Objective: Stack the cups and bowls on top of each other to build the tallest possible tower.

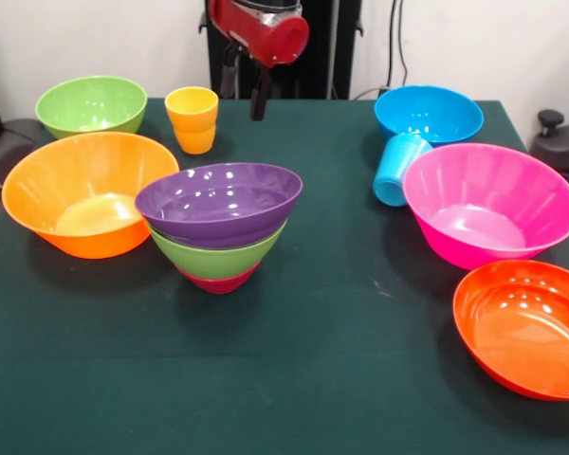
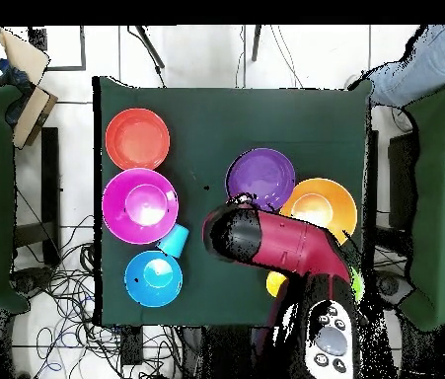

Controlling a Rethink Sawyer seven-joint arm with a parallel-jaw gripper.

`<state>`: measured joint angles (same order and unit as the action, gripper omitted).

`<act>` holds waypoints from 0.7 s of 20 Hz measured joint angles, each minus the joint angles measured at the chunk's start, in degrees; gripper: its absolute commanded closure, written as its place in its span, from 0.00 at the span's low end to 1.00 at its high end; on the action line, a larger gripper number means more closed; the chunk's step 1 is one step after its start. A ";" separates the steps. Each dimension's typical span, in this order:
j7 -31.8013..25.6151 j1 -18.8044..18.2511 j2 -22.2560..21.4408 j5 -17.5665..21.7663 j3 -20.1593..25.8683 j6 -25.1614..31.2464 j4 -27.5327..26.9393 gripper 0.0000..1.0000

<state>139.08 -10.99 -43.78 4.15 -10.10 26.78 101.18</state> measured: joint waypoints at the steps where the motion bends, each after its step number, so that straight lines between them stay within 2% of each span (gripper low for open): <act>1: 0.00 -0.26 -0.29 -0.06 0.03 0.08 0.14 0.00; 7: 0.00 -3.09 -3.27 -0.04 0.27 0.05 3.60 0.00; 9: 0.00 -5.25 -5.31 0.21 0.24 -0.64 7.47 0.00; 14: 0.00 -7.71 -7.41 2.40 0.22 -3.30 13.24 0.00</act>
<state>139.08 -18.70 -51.19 6.54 -9.88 23.48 114.42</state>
